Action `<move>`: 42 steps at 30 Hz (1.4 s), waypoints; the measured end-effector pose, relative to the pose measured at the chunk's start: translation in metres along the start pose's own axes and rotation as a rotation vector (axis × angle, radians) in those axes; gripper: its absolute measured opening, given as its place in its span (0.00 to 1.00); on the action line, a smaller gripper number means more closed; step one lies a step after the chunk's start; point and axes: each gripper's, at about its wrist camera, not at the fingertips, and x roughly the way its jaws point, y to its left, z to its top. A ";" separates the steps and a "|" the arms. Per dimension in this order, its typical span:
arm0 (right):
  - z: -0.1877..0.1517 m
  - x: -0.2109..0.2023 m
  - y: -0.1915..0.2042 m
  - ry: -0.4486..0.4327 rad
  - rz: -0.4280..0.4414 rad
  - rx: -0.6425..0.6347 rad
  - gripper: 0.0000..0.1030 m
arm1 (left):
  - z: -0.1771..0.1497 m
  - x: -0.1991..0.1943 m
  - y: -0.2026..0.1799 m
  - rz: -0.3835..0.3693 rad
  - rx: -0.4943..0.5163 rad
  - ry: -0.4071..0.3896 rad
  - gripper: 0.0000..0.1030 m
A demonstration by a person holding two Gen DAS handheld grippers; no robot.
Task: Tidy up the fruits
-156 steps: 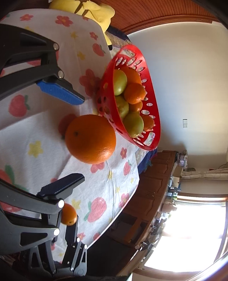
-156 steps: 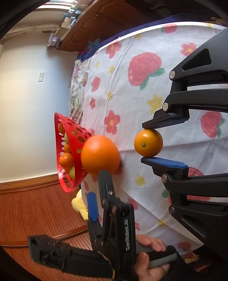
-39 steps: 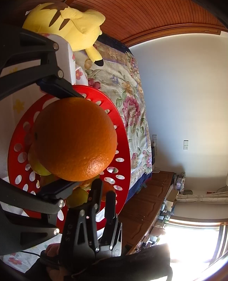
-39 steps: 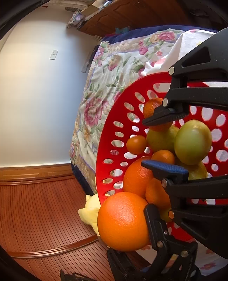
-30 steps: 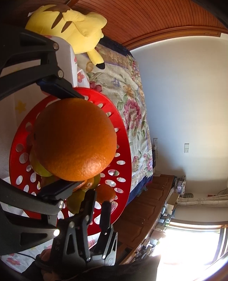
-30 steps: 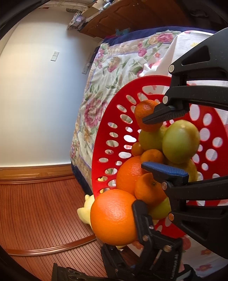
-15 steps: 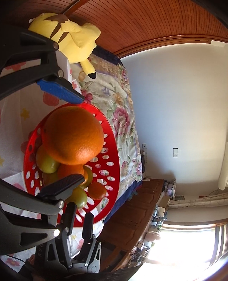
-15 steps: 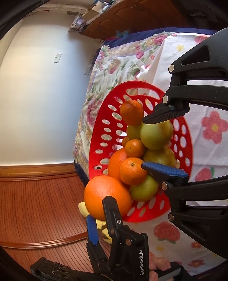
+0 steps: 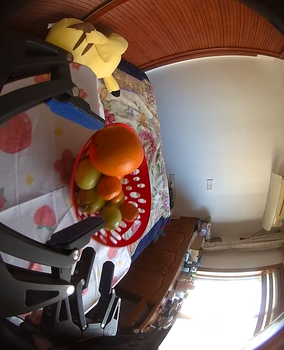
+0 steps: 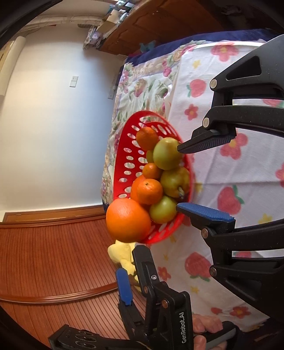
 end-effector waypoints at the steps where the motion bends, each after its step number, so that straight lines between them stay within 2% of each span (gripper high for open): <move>1: -0.002 -0.005 0.001 -0.006 -0.005 0.005 0.47 | -0.002 -0.006 -0.003 0.001 0.003 -0.004 0.80; 9: -0.016 -0.054 0.008 -0.092 -0.041 0.061 0.58 | -0.018 -0.058 -0.021 0.022 0.017 -0.080 0.82; 20: -0.032 -0.112 0.016 -0.203 -0.098 0.095 0.86 | -0.035 -0.114 -0.036 0.044 -0.003 -0.163 0.92; 21: -0.033 -0.116 0.018 -0.209 -0.102 0.096 0.86 | -0.036 -0.118 -0.038 0.043 -0.005 -0.168 0.98; 22: -0.034 -0.120 0.019 -0.215 -0.105 0.097 0.87 | -0.037 -0.122 -0.038 0.042 -0.006 -0.173 1.00; 29: -0.041 -0.146 0.026 -0.252 -0.115 0.098 0.89 | -0.042 -0.147 -0.046 0.055 0.011 -0.196 1.00; 35: -0.046 -0.156 0.032 -0.270 -0.125 0.102 0.89 | -0.050 -0.153 -0.051 0.084 0.000 -0.182 1.00; 42: -0.057 -0.159 0.036 -0.265 -0.162 0.106 0.89 | -0.065 -0.154 -0.048 0.067 -0.034 -0.163 1.00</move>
